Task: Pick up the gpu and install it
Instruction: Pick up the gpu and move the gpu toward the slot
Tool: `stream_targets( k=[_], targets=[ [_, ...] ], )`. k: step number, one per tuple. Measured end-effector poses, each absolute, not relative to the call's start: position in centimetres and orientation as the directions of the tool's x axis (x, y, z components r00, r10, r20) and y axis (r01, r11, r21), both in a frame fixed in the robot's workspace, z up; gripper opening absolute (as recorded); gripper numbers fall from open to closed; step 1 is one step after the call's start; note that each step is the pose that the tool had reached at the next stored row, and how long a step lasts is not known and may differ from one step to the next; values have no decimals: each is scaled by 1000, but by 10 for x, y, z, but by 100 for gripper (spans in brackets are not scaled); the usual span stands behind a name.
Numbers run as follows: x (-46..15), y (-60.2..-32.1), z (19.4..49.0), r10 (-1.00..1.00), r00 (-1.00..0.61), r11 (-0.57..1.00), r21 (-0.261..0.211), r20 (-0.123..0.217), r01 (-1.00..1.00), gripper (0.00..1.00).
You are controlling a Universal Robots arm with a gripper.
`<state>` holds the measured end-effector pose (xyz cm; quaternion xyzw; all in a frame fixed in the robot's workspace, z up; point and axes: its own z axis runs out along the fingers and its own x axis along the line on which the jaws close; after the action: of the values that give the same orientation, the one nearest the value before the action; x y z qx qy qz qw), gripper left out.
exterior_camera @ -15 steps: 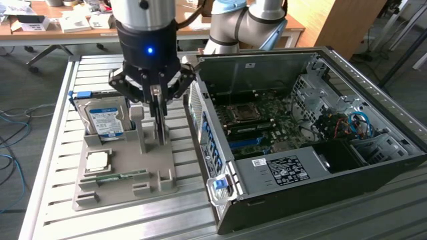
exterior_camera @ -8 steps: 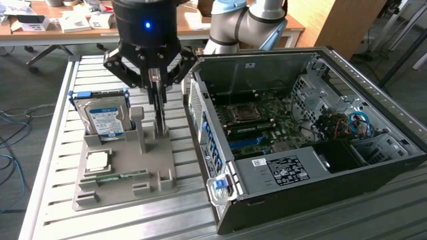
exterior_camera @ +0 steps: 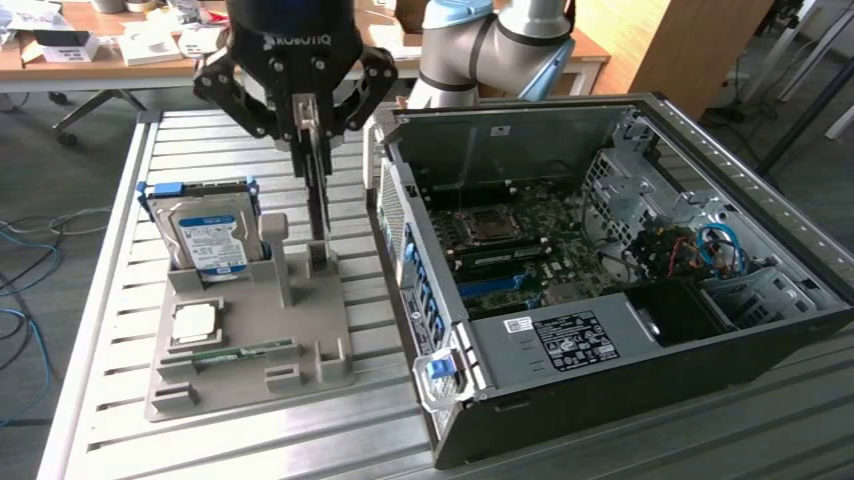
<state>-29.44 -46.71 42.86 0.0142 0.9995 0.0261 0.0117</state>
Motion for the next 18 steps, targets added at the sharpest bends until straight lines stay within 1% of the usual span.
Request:
stream_targets(
  k=[6, 13, 18],
  targets=[
    [-294, -467, 444, 29, -999, 998, 53, -23, 28, 26],
    [-291, -467, 444, 29, -999, 998, 53, -23, 28, 26],
    [-273, -467, 444, 29, -999, 998, 53, -22, 28, 26]
  ],
)
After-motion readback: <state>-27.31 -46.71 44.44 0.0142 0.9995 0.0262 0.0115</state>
